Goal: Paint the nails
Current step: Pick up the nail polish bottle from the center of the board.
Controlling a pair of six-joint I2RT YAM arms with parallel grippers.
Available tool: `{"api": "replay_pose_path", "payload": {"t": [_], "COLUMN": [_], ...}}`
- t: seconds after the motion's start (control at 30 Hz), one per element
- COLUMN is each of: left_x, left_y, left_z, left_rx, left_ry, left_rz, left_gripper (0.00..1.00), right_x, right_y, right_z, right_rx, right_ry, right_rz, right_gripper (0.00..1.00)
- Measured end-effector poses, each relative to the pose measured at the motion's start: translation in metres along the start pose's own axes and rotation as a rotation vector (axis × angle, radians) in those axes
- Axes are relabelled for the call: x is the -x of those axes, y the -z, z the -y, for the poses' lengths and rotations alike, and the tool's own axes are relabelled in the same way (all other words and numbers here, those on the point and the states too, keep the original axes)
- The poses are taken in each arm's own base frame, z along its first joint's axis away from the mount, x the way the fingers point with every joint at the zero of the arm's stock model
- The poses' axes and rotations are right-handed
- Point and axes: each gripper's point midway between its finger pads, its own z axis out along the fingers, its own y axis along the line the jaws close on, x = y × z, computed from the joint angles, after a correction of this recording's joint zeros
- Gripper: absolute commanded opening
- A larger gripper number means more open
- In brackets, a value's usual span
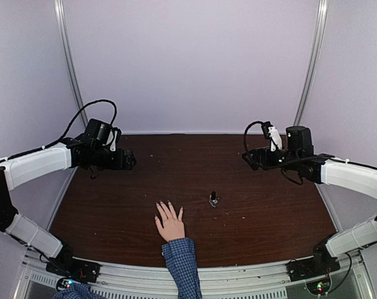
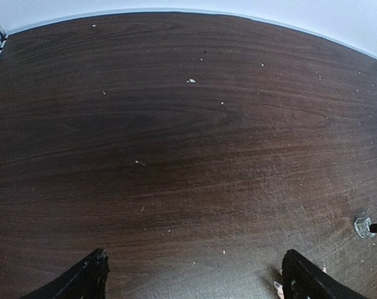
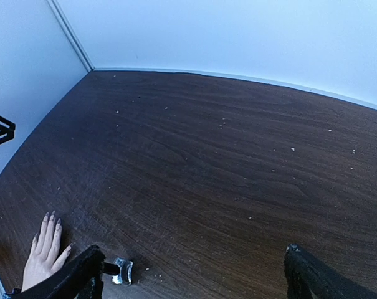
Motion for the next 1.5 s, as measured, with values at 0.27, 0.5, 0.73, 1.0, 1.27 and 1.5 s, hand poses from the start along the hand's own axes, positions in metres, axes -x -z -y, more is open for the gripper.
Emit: {"api": "replay_pose_path", "payload": {"t": [0.27, 0.5, 0.73, 1.0, 1.27, 1.5], "left_x": [-0.009, -0.033, -0.022, -0.021, -0.021, -0.022], "left_y": [-0.004, 0.004, 0.014, 0.016, 0.018, 0.017], "left_z": [0.012, 0.023, 0.04, 0.046, 0.051, 0.067], "left_rx": [-0.048, -0.156, -0.25, -0.292, -0.323, -0.394], "left_ry": [-0.024, -0.045, -0.059, -0.062, -0.066, -0.111], "left_rz": [0.014, 0.011, 0.063, 0.088, 0.088, 0.079], "left_gripper": [0.98, 0.98, 0.98, 0.98, 0.98, 0.98], "right_x": [-0.024, -0.062, -0.101, -0.124, -0.147, -0.171], "right_y": [-0.016, -0.036, -0.055, -0.066, -0.069, -0.074], "right_z": [-0.032, -0.057, -0.07, -0.095, -0.101, -0.095], "right_rx": [0.105, 0.172, 0.213, 0.282, 0.32, 0.32], "right_ry": [0.103, 0.203, 0.252, 0.321, 0.343, 0.333], "right_rz": [-0.063, -0.165, -0.267, -0.266, -0.268, -0.281], "right_gripper": [1.0, 0.96, 0.86, 0.71, 0.64, 0.55]}}
